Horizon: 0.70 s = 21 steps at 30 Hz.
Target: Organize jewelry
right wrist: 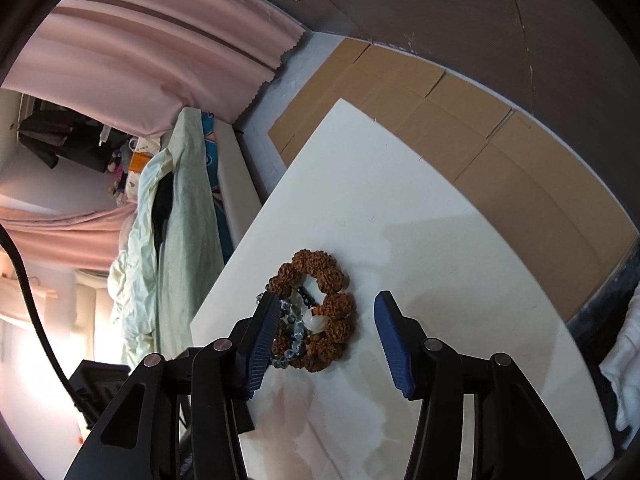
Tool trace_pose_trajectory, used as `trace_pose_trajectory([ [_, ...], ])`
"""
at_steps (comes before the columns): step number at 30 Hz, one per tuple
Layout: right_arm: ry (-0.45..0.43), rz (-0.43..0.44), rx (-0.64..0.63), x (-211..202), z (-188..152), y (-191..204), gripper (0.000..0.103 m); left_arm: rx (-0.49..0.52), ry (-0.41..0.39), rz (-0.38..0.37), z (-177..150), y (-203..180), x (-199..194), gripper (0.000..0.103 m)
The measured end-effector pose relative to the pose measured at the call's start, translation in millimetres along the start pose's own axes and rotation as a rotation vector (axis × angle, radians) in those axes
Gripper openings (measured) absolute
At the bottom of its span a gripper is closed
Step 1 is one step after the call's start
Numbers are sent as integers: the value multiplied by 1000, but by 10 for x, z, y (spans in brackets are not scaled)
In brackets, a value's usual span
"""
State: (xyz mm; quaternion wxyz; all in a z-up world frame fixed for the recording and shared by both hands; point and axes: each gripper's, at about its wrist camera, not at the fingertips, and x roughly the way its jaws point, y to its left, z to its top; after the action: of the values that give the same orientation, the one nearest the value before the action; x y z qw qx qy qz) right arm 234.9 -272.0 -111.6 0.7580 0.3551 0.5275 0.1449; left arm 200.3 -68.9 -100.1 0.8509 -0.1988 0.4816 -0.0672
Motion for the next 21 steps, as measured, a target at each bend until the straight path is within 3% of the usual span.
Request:
trace_pose_trajectory([
  [7, -1, -10, -4, -16, -15, 4, 52, -30, -3, 2, -12, 44, 83, 44],
  [11, 2, -19, -2, -8, -21, -5, 52, -75, -2, -39, -26, 132, 97, 44],
  [12, 2, -20, -3, -9, -23, -3, 52, -87, -5, -51, -38, 154, 99, 43],
  [15, 1, -21, -9, -15, -28, 7, 52, -86, -16, -70, -45, 152, 90, 22],
  [19, 0, -39, -30, 6, -16, 45, 51, -72, -37, -69, -44, 115, 49, 20],
  [21, 7, -49, -46, 45, -5, 62, 40, -63, -54, -61, -34, 99, -2, 20],
])
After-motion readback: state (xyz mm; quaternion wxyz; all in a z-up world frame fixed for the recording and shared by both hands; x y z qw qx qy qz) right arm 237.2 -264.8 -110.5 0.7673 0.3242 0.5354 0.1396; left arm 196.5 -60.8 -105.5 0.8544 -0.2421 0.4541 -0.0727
